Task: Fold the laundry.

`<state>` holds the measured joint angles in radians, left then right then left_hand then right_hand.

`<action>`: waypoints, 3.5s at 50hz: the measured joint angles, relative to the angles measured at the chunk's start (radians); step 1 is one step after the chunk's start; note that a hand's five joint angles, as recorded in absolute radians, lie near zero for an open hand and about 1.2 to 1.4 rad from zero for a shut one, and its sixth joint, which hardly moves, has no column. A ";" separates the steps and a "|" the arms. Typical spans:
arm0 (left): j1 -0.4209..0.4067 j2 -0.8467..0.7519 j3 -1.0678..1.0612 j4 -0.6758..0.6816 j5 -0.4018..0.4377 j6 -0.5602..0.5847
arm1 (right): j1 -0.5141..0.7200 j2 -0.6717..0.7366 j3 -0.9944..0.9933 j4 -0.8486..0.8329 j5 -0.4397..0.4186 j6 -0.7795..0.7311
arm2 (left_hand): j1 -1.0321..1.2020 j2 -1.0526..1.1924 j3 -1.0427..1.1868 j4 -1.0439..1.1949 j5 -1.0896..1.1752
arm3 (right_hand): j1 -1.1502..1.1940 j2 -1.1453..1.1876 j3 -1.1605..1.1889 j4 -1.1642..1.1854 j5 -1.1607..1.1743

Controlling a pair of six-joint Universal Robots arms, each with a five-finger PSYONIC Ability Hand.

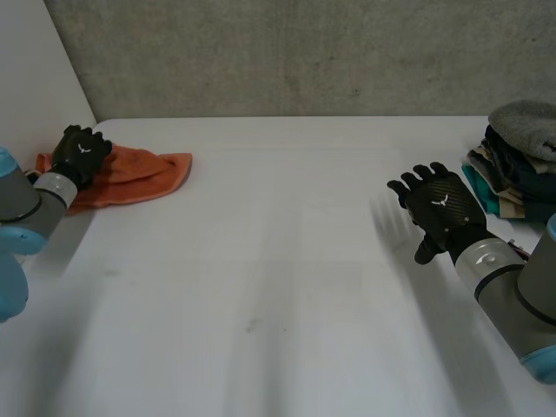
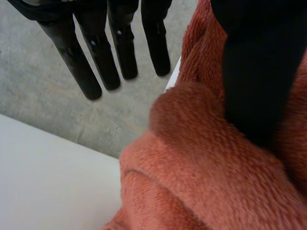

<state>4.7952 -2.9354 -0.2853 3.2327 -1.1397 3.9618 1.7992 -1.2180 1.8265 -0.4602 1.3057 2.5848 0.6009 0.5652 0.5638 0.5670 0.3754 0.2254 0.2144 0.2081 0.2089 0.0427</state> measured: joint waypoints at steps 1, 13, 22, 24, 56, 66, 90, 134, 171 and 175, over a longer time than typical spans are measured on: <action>-0.001 -0.002 0.004 0.000 0.005 -0.002 | 0.000 0.000 0.000 0.000 0.000 0.000 | 0.093 0.098 0.097 0.088 0.084 | 0.000 0.000 0.000 0.000 0.000; -0.057 0.045 -0.018 0.005 -0.064 -0.115 | 0.000 0.000 0.013 0.000 0.000 0.000 | 0.567 0.628 0.623 0.630 0.607 | 0.000 0.000 0.000 0.000 0.000; -0.158 0.443 -0.298 0.063 -0.133 -0.419 | -0.001 -0.006 0.016 0.000 -0.001 0.000 | 0.567 0.630 0.624 0.630 0.607 | 0.000 0.000 0.000 0.000 0.000; -0.166 0.514 -0.361 0.114 -0.134 -0.474 | -0.001 -0.007 0.017 0.001 -0.001 0.000 | 0.557 0.622 0.617 0.622 0.601 | 0.000 0.000 0.000 0.000 0.000; -0.062 0.055 -0.153 0.126 -0.079 -0.216 | -0.006 0.007 0.027 -0.012 -0.002 -0.003 | -0.296 -0.246 -0.244 -0.246 -0.222 | 0.000 0.000 0.000 0.000 0.000; -0.080 -0.006 -0.054 0.148 -0.104 -0.221 | -0.005 0.021 0.025 -0.012 0.004 -0.003 | 0.490 0.623 0.620 0.625 0.562 | 0.000 0.000 0.000 0.000 0.000; -0.535 0.946 -0.833 0.155 -0.271 -0.693 | -0.019 -0.046 0.030 0.002 0.012 0.011 | 0.490 0.631 0.629 0.634 0.583 | 0.000 0.000 0.000 0.000 0.000; -0.233 0.646 -0.976 -0.020 0.024 -0.114 | -0.051 -0.213 0.078 0.603 -0.058 -0.233 | -0.158 -0.122 -0.117 -0.116 -0.095 | 0.014 0.054 0.063 0.061 0.063; -0.295 0.318 -0.590 0.007 0.039 -0.072 | -0.053 -0.148 0.222 0.328 -0.086 -0.261 | 0.027 0.058 0.060 0.060 0.020 | 0.117 0.102 0.139 0.134 0.142; -0.306 0.301 -0.556 0.008 0.038 -0.080 | -0.057 -0.147 0.222 0.327 -0.086 -0.260 | 0.127 0.147 0.149 0.147 0.135 | 0.117 0.102 0.139 0.134 0.142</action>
<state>4.4892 -2.6341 -0.8408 3.2411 -1.1013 3.8816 1.7425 -1.3648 2.0481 -0.1330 1.2196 2.3247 0.7278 0.7125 0.7124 0.7145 0.5101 0.3424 0.3166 0.3473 0.3430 0.1846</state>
